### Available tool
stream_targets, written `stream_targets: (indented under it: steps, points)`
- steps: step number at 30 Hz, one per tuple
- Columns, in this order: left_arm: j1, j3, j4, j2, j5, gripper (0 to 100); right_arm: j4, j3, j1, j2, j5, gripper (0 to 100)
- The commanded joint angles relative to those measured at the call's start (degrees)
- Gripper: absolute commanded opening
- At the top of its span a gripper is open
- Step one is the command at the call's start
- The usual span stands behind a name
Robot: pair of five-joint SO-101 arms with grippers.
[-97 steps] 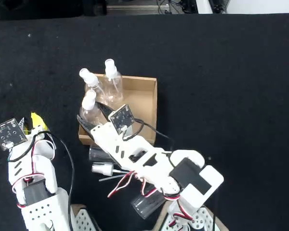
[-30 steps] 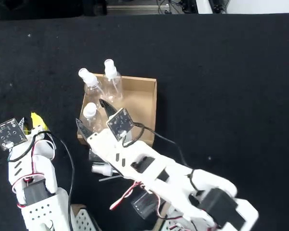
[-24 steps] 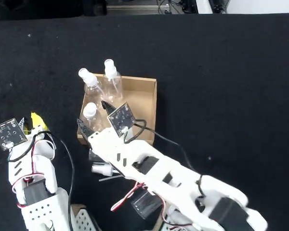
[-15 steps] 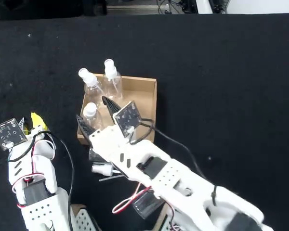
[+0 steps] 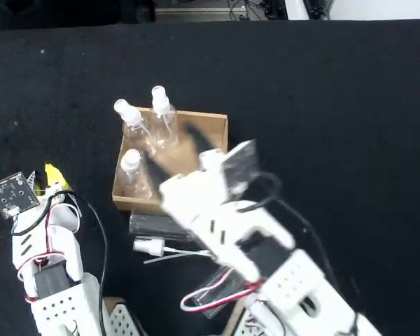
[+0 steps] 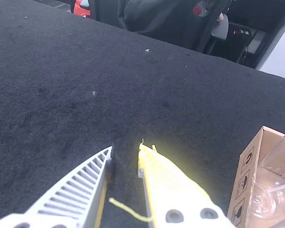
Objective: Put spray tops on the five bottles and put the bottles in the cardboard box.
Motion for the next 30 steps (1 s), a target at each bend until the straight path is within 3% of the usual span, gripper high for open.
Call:
stream_targets:
  steps: [1,8,11,14,22,30]
  points:
    - [0.04,1.36,0.26,-0.26,0.00,8,18.37,-9.45,11.69,-7.43,-0.53,29.2]
    - [0.13,1.36,0.26,-0.26,0.00,8,31.56,-11.74,24.09,-4.09,-0.18,14.6]
    - [0.13,1.36,0.26,-0.26,0.00,8,38.15,-13.93,26.46,-1.45,2.64,13.2]
    - [0.22,1.36,0.26,-0.26,0.00,8,47.03,-18.33,26.64,2.59,9.85,15.6]
    - [0.13,1.36,0.18,-0.26,0.00,8,66.64,-29.32,26.37,20.44,13.89,23.2]
    - [0.13,1.36,0.18,-0.26,0.00,8,68.84,-29.76,21.19,26.86,31.47,23.3]
